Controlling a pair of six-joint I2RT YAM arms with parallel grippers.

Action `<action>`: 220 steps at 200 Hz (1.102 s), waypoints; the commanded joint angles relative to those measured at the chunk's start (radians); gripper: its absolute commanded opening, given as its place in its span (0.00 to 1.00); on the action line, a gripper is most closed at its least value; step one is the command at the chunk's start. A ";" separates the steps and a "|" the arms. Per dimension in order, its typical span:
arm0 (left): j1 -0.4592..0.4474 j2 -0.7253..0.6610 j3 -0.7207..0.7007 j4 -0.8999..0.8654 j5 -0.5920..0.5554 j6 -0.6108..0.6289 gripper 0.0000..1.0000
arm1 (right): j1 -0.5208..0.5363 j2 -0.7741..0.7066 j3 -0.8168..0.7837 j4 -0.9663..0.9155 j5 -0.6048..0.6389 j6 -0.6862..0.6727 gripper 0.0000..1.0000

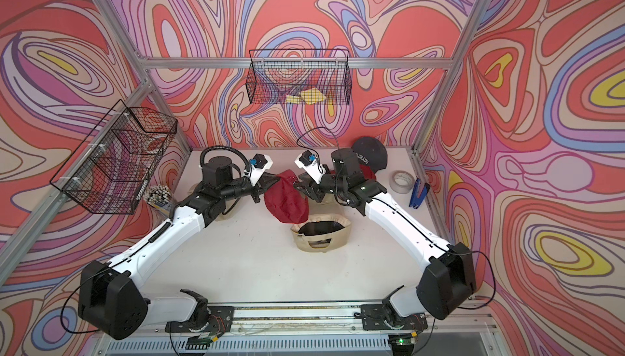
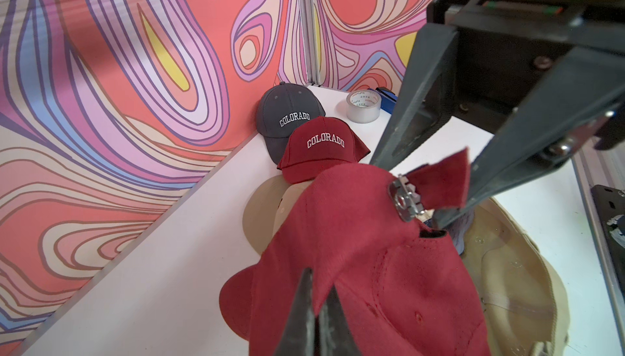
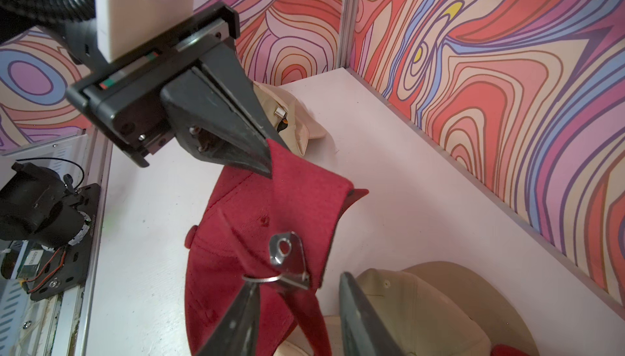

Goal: Open the adjustable buckle of the baseball cap
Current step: Pull the adjustable strap on the baseball cap.

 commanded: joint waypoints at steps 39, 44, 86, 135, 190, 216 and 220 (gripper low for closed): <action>0.004 -0.018 0.026 -0.001 0.020 0.013 0.00 | 0.003 0.032 0.005 -0.001 -0.018 -0.018 0.45; 0.005 -0.018 0.026 0.000 0.021 0.014 0.00 | 0.003 0.035 0.002 -0.001 -0.016 -0.022 0.44; 0.008 -0.012 0.029 -0.004 0.021 0.010 0.00 | 0.003 0.037 -0.006 0.007 -0.002 -0.048 0.27; 0.007 0.002 0.022 0.005 0.009 -0.004 0.12 | 0.003 -0.002 -0.058 0.103 -0.019 -0.036 0.00; 0.008 0.019 0.022 -0.016 0.035 0.014 0.46 | 0.003 -0.026 -0.113 0.227 -0.043 0.011 0.00; 0.008 0.021 0.032 -0.048 0.054 0.041 0.55 | 0.004 -0.031 -0.122 0.244 -0.042 0.022 0.00; 0.008 0.020 0.033 -0.053 0.060 0.047 0.56 | 0.003 -0.031 -0.122 0.246 -0.041 0.025 0.00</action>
